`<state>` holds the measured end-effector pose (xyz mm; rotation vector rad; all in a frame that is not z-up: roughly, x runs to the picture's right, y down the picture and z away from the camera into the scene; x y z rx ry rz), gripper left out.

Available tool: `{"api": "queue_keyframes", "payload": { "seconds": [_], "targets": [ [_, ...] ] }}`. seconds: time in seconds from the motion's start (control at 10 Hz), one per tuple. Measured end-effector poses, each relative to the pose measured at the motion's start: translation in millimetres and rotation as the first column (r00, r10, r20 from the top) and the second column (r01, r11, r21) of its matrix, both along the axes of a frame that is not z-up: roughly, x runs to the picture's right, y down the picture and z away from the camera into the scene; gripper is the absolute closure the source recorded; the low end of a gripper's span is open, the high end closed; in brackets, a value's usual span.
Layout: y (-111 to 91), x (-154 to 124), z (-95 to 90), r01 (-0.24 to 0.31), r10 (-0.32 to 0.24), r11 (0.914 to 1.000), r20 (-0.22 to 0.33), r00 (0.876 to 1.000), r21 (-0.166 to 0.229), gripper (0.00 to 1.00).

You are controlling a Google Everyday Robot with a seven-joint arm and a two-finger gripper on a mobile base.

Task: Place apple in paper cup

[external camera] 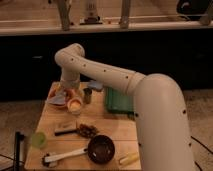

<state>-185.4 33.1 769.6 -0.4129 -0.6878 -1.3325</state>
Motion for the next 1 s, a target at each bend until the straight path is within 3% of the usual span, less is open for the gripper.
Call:
{"api": "queue_keyframes", "payload": {
  "seconds": [0.4,1.0],
  "targets": [
    [-3.3,4.9,-3.2,-0.014,0.014,0.9995,-0.004,1.0,0.028,0.2],
    [-3.2,5.3,-3.1,-0.014,0.014,0.9995,-0.004,1.0,0.027,0.2]
  ]
}}
